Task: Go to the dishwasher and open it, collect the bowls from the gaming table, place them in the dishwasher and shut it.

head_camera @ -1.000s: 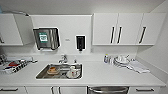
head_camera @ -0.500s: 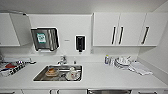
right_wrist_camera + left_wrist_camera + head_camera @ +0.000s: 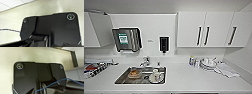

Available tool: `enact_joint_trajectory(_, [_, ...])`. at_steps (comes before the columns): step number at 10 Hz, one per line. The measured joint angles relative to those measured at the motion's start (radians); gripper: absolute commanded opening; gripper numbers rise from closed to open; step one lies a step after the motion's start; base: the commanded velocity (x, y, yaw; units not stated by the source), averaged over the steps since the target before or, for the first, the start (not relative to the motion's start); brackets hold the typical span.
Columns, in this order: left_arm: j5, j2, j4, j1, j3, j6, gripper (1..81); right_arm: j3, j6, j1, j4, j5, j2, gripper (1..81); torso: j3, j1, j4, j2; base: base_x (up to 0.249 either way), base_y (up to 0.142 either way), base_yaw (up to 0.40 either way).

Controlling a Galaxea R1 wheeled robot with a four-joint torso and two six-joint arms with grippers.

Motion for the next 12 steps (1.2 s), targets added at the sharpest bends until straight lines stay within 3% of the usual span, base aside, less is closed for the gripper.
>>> enact_joint_trajectory(9, [0.001, -0.003, 0.0, 0.0, -0.001, 0.0, 81.1, 0.002, 0.004, -0.001, 0.002, 0.0, -0.007, 81.1, 0.0, 0.0, 0.0, 0.0, 0.009, 0.0, 0.0])
enact_joint_trajectory(12, [0.0, -0.034, 0.0, 0.003, 0.0, 0.0, 81.1, 0.051, 0.005, 0.0, 0.003, -0.004, -0.041, 81.1, 0.0, 0.004, 0.0, -0.006, 0.0, 0.0, 0.0])
